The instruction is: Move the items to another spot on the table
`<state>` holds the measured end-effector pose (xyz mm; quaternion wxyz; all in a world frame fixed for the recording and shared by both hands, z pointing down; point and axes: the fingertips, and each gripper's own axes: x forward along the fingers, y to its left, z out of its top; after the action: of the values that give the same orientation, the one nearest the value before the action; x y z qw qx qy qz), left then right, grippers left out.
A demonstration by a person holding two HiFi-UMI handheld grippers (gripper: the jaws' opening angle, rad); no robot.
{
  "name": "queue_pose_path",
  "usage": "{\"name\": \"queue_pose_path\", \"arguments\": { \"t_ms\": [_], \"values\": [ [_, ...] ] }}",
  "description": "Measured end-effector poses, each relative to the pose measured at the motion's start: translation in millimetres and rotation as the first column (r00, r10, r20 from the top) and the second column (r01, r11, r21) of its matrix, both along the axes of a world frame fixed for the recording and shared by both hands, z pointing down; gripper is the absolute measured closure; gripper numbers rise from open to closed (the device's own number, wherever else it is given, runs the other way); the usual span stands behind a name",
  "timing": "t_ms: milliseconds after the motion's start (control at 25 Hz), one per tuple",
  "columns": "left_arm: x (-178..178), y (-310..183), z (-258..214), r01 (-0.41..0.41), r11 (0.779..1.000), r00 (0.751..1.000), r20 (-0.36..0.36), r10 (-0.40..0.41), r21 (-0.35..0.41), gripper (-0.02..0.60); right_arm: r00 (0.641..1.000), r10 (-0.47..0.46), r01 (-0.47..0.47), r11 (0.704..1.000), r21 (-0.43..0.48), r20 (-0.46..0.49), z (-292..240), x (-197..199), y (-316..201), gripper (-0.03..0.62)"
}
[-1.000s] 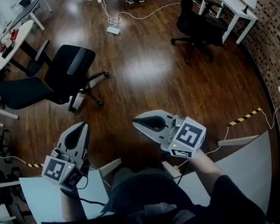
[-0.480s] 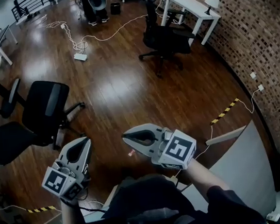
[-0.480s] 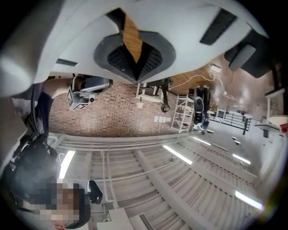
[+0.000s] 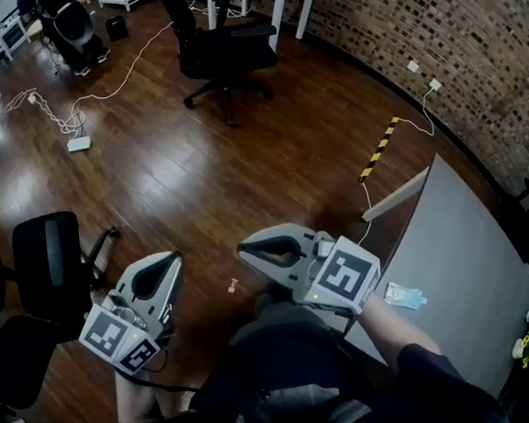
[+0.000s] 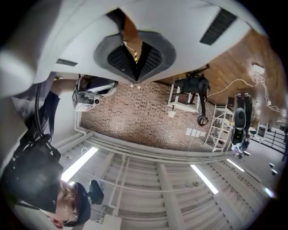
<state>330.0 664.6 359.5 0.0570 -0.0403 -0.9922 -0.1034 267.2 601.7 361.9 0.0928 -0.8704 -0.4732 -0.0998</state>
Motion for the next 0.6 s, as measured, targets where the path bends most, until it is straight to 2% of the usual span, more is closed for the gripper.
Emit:
{"name": "queue_pose_path", "arguments": {
  "t_ms": [240, 400, 600],
  "values": [
    [-89, 0, 2, -0.169, 0.984, 0.982, -0.088, 0.164, -0.048, 0.572, 0.984, 0.176, -0.177, 0.984, -0.007, -0.025, 17, -84, -3, 0.597],
    [-155, -12, -14, -0.251, 0.966, 0.966, -0.071, 0.247, -0.056, 0.572, 0.964, 0.252, -0.255, 0.967, -0.02, -0.082, 18, -144, -15, 0.599],
    [-221, -25, -14, -0.338, 0.94, 0.939, -0.087, 0.333, -0.049, 0.571, 0.941, 0.322, -0.329, 0.943, -0.053, -0.099, 12, -195, -28, 0.599]
  ]
}}
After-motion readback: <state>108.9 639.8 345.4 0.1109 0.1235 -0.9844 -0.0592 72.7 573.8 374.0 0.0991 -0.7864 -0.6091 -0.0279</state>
